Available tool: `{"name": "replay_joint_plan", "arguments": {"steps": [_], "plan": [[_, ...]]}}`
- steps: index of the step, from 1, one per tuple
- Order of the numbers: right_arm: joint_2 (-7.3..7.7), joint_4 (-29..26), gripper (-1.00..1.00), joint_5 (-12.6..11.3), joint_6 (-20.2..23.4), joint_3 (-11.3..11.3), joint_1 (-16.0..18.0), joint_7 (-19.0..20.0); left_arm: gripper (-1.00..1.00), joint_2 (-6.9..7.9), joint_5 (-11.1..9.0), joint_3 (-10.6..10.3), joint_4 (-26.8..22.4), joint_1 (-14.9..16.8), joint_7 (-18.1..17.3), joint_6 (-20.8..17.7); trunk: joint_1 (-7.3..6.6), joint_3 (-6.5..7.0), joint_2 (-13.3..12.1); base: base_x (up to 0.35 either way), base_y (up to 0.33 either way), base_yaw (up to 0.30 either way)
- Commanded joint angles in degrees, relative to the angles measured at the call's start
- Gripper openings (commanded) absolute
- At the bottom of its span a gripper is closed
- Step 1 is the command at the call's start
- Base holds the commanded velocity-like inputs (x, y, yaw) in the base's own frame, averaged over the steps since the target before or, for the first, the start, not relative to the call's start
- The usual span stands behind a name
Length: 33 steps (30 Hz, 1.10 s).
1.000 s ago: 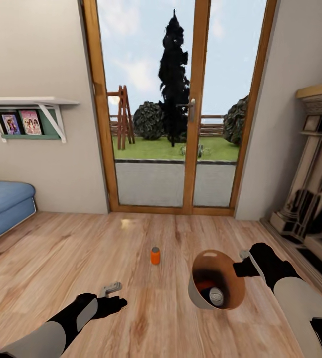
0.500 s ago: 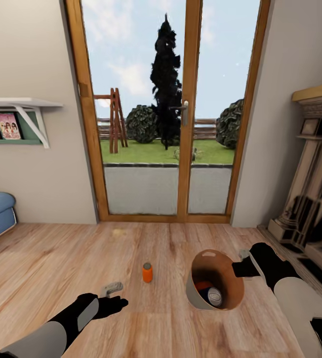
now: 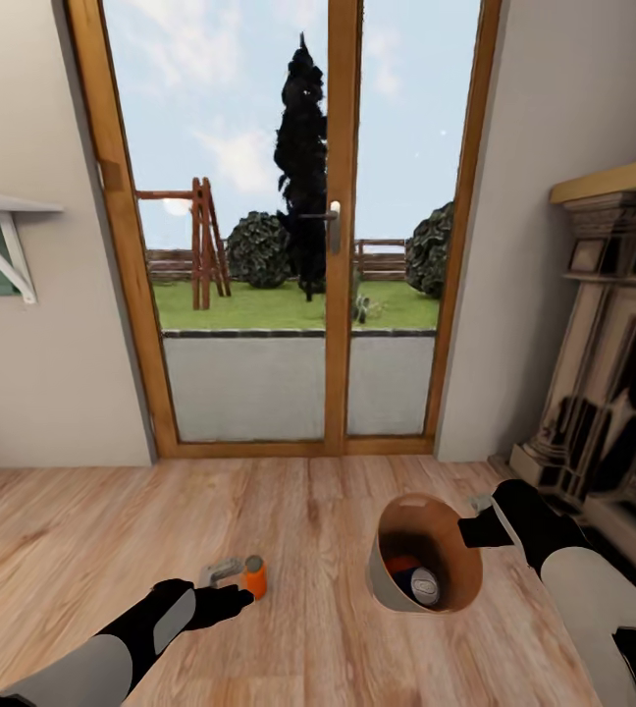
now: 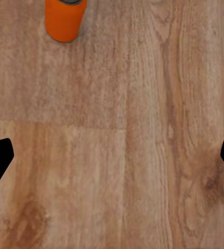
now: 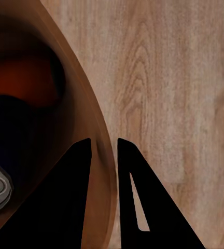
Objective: Put the three can of soda from the living room inside the tash can in the kitchen.
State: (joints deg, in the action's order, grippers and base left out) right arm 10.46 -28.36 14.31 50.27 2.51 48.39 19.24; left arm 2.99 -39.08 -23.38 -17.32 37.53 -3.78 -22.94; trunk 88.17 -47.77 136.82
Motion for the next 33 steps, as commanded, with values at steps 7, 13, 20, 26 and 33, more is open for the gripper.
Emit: {"name": "replay_joint_plan", "arguments": {"steps": [7,13,20,26,33], "plan": [[-0.05,0.0,-1.0,-1.3,0.2,-0.1,0.0,0.2,1.0,0.0,0.0,0.0,0.0,0.0,0.0,0.7,0.0,0.24,0.0,0.335,-0.07,-0.073],[-0.08,0.0,-1.0,-1.3,0.1,-0.2,0.0,0.2,1.0,0.04,0.1,0.0,0.0,0.0,0.0,0.9,0.0,0.27,0.0,0.344,-0.007,-0.01],[-0.01,0.0,-1.0,-1.3,0.1,-0.3,0.0,0.2,1.0,0.08,0.0,0.0,0.0,0.0,0.0,1.0,0.0,0.27,0.0,0.345,-0.001,-0.001],[0.0,0.0,-1.0,-1.2,0.0,-0.1,0.0,0.2,1.0,0.06,0.0,0.0,0.0,0.0,0.0,1.0,0.0,0.27,0.0,0.345,0.0,0.0],[0.0,0.0,-1.0,-1.2,-0.2,0.0,0.0,0.2,1.0,0.06,0.0,0.0,0.0,0.0,0.0,1.0,0.0,0.27,0.0,0.345,0.0,0.0]]}}
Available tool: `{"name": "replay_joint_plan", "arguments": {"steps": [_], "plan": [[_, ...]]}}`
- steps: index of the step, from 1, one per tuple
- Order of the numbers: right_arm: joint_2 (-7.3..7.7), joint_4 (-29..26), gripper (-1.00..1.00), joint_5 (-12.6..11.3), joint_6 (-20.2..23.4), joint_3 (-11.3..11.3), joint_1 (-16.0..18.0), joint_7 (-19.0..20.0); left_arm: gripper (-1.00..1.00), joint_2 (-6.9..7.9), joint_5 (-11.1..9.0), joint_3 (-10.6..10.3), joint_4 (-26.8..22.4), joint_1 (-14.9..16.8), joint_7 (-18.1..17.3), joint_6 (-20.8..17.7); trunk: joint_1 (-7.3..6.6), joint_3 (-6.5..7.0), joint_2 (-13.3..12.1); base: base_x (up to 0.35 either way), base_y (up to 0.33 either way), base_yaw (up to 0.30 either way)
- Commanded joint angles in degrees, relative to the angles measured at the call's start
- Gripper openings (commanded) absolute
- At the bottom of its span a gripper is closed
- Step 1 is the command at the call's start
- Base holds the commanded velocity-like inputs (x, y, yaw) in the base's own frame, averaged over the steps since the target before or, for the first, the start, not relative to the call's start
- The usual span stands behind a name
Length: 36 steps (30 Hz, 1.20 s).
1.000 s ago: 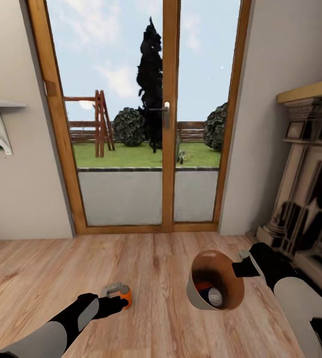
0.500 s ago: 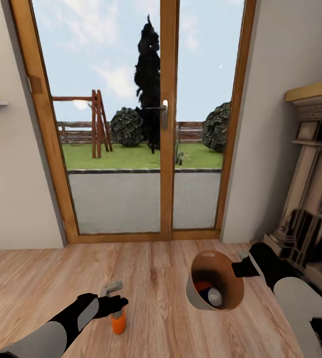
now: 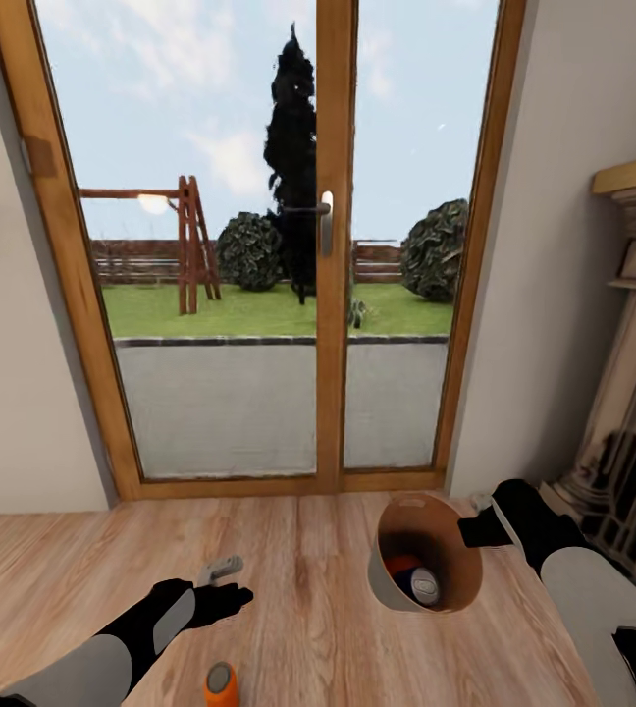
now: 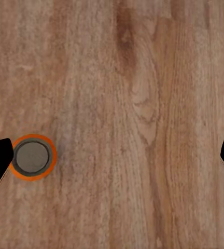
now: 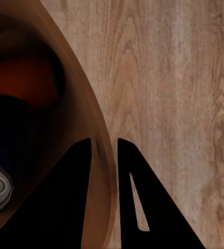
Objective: Put the three can of soda from the living room inside the tash can in the kitchen.
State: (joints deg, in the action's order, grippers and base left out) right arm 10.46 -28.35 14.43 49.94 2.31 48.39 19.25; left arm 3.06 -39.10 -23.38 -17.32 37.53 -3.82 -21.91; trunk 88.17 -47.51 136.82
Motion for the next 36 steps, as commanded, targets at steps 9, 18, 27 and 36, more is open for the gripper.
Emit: {"name": "replay_joint_plan", "arguments": {"steps": [9,18,27,36], "plan": [[-0.01,0.0,-1.0,-1.2,0.1,0.1,0.0,0.2,1.0,-0.04,0.0,0.1,0.0,0.0,0.0,0.0,-0.01,0.01,0.0,0.327,0.0,0.0],[-0.01,0.0,-1.0,-1.2,0.1,0.1,0.0,0.2,1.0,-0.07,0.1,0.1,-0.1,0.0,0.0,-0.1,-0.01,0.01,0.0,0.206,0.0,0.0],[-0.01,0.0,-1.0,-1.3,0.1,0.0,0.0,0.2,1.0,-0.07,0.1,0.1,-0.1,0.0,0.0,-0.1,-0.01,0.01,0.0,0.031,0.0,0.0],[-0.04,0.0,-1.0,-1.3,0.1,-0.2,0.0,0.3,1.0,-0.07,0.1,0.1,-0.1,0.0,0.0,-0.1,-0.01,0.01,0.0,0.001,0.0,0.0]]}}
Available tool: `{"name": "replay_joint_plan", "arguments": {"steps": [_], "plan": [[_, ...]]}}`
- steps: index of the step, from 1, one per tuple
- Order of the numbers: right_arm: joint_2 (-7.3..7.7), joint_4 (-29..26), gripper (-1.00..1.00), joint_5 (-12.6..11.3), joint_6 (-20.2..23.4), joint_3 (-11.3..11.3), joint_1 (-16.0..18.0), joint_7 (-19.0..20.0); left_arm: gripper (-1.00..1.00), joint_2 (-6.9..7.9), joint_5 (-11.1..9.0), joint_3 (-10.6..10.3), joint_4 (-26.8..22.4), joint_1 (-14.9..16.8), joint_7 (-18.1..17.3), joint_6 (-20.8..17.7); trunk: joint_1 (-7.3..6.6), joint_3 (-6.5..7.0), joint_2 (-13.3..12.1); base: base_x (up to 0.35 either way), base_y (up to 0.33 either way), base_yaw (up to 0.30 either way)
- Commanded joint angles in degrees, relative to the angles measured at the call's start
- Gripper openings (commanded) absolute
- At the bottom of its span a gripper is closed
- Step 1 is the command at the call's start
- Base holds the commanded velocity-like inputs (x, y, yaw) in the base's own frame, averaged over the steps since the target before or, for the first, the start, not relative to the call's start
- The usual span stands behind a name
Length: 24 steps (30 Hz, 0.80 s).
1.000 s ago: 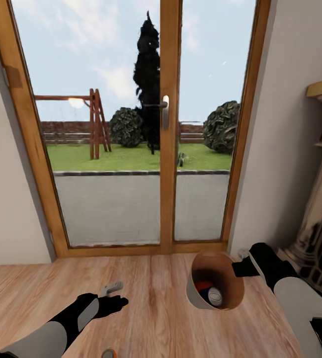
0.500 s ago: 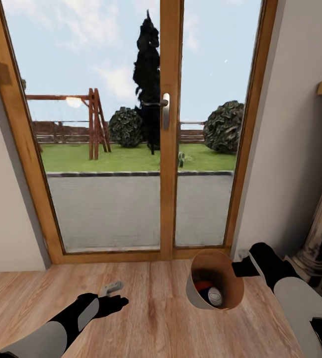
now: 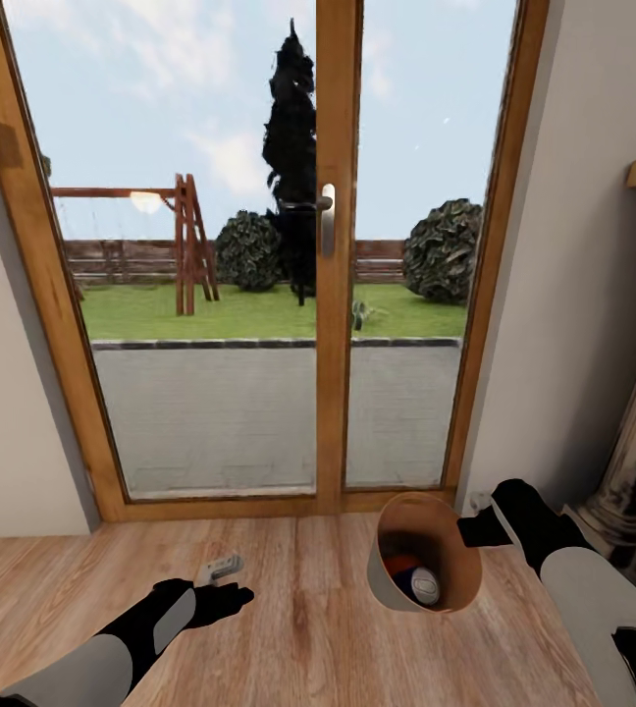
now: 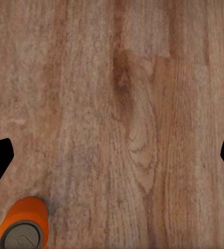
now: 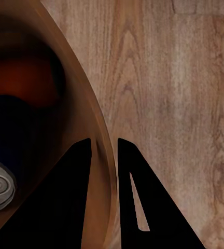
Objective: Put the three can of soda from the living room inside the tash can in the kitchen.
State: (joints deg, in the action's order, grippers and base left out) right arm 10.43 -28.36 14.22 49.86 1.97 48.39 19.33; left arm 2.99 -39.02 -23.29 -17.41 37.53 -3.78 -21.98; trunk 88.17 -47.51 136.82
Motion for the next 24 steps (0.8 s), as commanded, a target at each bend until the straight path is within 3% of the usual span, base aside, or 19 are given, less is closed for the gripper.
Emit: {"name": "replay_joint_plan", "arguments": {"steps": [1,24], "plan": [[0.01,0.0,-1.0,-1.1,0.2,0.1,0.0,0.2,1.0,0.0,0.0,0.0,0.0,0.0,0.0,0.0,0.0,0.01,0.0,0.0,0.0,0.0],[-0.23,0.0,-1.0,-0.7,0.2,0.0,0.0,0.1,1.0,0.01,0.0,0.0,-0.4,0.0,0.1,0.0,0.0,0.01,0.0,0.012,0.012,0.0]]}}
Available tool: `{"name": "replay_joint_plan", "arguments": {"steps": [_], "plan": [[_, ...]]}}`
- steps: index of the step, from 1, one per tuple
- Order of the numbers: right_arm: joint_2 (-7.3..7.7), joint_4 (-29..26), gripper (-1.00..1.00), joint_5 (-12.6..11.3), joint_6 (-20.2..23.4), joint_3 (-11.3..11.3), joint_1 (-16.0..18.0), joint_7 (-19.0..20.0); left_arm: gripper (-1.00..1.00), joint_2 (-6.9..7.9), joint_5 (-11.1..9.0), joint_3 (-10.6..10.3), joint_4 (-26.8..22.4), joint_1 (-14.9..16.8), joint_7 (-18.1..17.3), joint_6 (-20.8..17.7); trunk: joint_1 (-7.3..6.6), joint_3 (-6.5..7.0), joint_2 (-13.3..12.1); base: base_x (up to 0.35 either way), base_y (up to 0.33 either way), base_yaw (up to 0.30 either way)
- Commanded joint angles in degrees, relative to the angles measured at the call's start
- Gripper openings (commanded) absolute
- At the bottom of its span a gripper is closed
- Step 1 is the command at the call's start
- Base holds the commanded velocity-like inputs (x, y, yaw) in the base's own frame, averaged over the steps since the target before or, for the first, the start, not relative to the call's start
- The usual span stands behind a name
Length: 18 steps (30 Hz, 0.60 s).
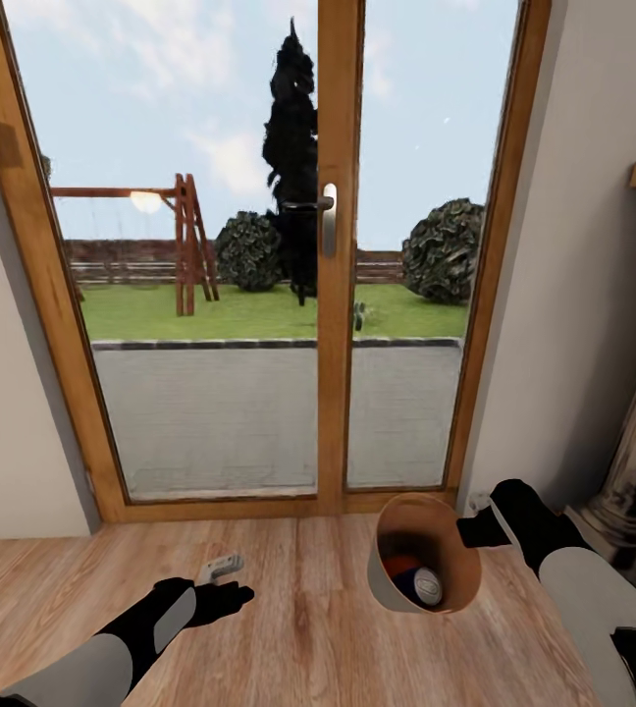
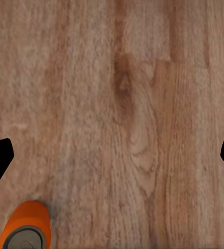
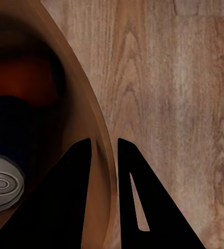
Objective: Put the three can of soda from the living room inside the tash can in the kitchen.
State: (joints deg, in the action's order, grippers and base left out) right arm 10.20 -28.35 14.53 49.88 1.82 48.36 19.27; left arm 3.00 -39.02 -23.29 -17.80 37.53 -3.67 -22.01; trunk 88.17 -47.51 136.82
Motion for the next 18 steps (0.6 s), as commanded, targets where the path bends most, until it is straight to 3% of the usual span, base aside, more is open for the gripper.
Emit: {"name": "replay_joint_plan", "arguments": {"steps": [1,8,18], "plan": [[-0.02,0.0,-1.0,-1.0,0.1,0.1,0.0,0.2,1.0,0.0,0.0,0.0,0.0,0.0,0.0,0.0,-0.01,0.01,0.0,0.065,0.022,0.0],[-0.11,0.0,-1.0,-1.0,0.1,0.1,0.0,0.2,1.0,-0.01,0.0,0.0,0.0,0.0,0.0,0.0,-0.01,0.01,0.0,0.145,0.052,0.0],[-0.1,0.0,-1.0,-1.0,0.1,0.1,0.0,0.2,1.0,-0.01,0.0,0.0,-0.1,0.0,0.0,0.0,-0.01,0.01,0.0,0.012,0.003,0.0]]}}
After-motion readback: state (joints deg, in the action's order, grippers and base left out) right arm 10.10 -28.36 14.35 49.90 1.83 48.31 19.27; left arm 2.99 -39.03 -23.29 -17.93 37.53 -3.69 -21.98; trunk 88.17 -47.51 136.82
